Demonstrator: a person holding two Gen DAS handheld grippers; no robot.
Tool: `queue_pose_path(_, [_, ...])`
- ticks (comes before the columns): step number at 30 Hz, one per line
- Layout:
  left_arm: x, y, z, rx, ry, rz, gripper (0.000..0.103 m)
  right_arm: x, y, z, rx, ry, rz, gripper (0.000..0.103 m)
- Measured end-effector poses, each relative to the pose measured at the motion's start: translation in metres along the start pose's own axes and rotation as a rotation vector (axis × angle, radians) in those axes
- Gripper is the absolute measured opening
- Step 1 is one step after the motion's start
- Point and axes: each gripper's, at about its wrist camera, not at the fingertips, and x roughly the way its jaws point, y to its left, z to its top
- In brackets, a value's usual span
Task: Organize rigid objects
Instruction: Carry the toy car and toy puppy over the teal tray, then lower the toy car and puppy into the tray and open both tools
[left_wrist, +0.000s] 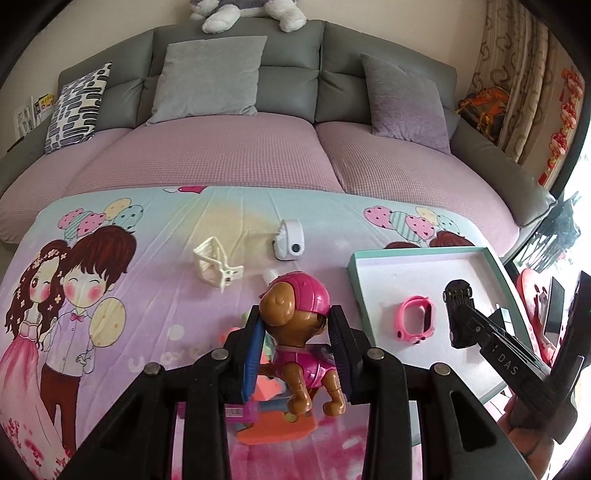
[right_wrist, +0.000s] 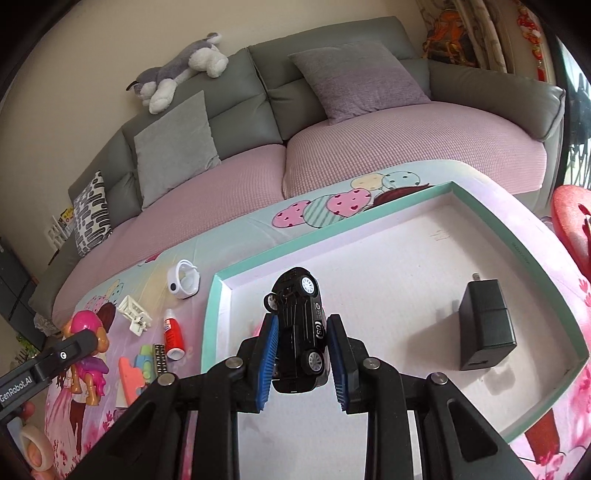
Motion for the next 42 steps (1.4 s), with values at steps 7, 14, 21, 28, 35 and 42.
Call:
queue_pose_path(7, [0.02,-0.055,-0.008,0.094,0.052,-0.071,0.036,-0.007,-0.029,0.002,0.047,-0.007,-0.07,0.029])
queue_pose_path(14, [0.041,-0.084,-0.02,0.148,0.11,-0.096,0.036,-0.01,-0.047,0.001,0.087,-0.002,-0.116,0.029])
queue_pose_path(21, [0.048,-0.098,-0.028,0.175,0.14,-0.104,0.036,-0.011,-0.053,0.001,0.102,0.0,-0.123,0.029])
queue_pose_path(28, [0.052,-0.105,-0.032,0.189,0.159,-0.099,0.036,-0.008,-0.056,0.0,0.111,0.01,-0.118,0.029])
queue_pose_path(35, [0.061,-0.106,-0.038,0.191,0.188,-0.09,0.036,-0.001,-0.056,-0.001,0.105,0.035,-0.122,0.029])
queue_pose_path(42, [0.071,-0.107,-0.043,0.189,0.209,-0.082,0.036,0.002,-0.057,-0.003,0.103,0.053,-0.134,0.029])
